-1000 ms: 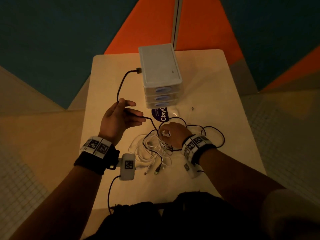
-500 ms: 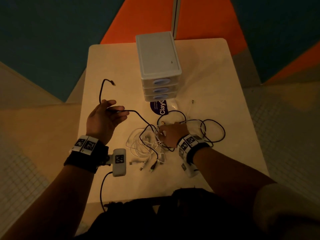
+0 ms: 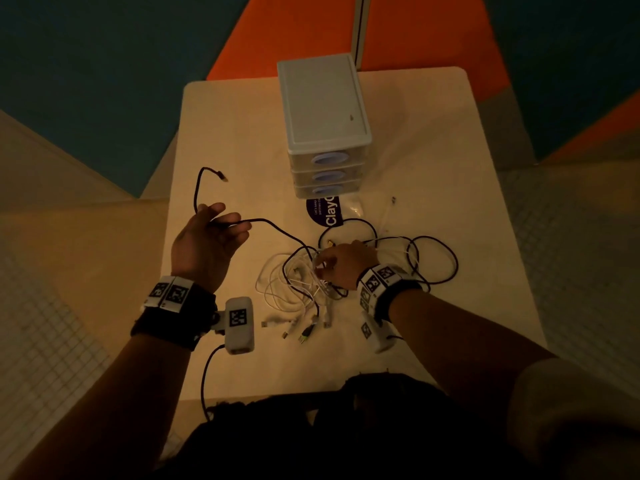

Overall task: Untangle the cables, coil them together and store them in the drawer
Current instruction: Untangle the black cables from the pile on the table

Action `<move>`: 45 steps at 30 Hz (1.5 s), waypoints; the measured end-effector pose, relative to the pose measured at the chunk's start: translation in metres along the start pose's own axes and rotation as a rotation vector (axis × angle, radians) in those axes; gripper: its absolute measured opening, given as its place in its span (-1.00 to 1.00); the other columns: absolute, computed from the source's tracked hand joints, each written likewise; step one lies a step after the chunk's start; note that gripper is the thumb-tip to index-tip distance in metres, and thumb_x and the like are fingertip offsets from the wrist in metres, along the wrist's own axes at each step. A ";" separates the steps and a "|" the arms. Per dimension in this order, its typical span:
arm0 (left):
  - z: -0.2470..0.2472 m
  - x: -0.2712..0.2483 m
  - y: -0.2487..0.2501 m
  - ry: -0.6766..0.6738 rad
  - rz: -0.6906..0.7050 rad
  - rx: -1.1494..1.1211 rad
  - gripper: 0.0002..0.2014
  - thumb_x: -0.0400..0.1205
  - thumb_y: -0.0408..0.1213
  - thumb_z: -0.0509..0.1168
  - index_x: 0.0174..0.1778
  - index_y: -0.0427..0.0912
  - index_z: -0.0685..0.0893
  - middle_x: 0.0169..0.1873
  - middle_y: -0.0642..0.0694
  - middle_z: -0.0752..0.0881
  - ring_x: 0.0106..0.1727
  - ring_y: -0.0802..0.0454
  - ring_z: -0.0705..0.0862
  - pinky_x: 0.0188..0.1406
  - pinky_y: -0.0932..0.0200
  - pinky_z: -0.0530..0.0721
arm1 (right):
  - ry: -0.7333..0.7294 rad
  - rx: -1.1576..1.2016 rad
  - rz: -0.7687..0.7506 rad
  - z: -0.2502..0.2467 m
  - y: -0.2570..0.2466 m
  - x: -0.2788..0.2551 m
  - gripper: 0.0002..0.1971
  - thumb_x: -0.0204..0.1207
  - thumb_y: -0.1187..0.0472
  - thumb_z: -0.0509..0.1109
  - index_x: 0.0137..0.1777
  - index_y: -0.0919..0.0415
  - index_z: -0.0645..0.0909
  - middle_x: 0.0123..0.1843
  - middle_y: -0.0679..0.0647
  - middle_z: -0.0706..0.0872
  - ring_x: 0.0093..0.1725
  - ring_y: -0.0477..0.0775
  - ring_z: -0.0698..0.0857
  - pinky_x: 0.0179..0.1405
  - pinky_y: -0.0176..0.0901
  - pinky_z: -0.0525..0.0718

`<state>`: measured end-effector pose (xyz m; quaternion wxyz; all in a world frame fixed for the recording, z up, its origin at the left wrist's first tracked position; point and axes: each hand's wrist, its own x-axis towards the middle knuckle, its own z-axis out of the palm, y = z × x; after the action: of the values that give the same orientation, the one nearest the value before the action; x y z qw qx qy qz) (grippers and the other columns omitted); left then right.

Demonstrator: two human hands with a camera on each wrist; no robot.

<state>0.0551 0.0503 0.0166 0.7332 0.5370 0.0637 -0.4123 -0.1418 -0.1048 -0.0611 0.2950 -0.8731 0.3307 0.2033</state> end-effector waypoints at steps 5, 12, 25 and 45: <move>-0.008 0.003 -0.003 0.096 -0.008 0.086 -0.76 0.81 -0.15 0.12 0.12 -0.18 0.64 -0.15 -0.17 0.78 -0.16 -0.14 0.83 -0.14 0.08 0.81 | 0.054 0.044 0.012 0.001 0.008 -0.005 -0.69 0.59 -0.18 0.39 0.25 -0.13 0.73 0.27 0.07 0.78 0.33 0.26 0.66 0.32 0.09 0.62; -0.027 0.008 -0.033 0.269 -0.093 0.349 -0.69 0.80 -0.35 0.17 0.47 -0.30 0.48 0.01 -0.25 0.74 -0.11 -0.16 0.78 -0.13 0.01 0.74 | 0.201 0.180 0.003 -0.004 0.025 -0.022 -0.70 0.60 -0.16 0.42 0.11 0.06 0.67 0.08 -0.02 0.82 0.11 0.09 0.75 0.09 -0.03 0.45; 0.037 -0.015 -0.032 -0.005 -0.204 1.970 -0.10 0.48 0.61 -0.06 -0.54 -0.16 0.76 -0.60 0.00 0.76 -0.40 -0.04 0.80 -0.09 0.03 0.79 | 0.356 0.125 -0.014 -0.028 0.033 -0.033 -0.66 0.43 -0.33 0.50 -0.13 -0.08 0.64 -0.21 -0.13 0.77 0.01 0.07 0.71 0.25 0.10 0.46; 0.102 -0.018 -0.078 -0.277 0.181 1.909 -0.71 0.61 0.13 0.30 0.09 0.06 0.72 0.00 0.03 0.76 -0.07 0.01 0.64 -0.12 0.10 0.60 | 0.280 0.134 -0.098 -0.040 0.037 -0.048 -0.76 0.48 -0.18 0.50 0.01 -0.08 0.74 -0.11 -0.07 0.83 0.02 0.08 0.77 0.30 0.18 0.57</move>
<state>-0.0445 -0.0322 0.0108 0.0185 0.8559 -0.4265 -0.2921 -0.1945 -0.1312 -0.0191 0.3134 -0.8863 0.3383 0.0423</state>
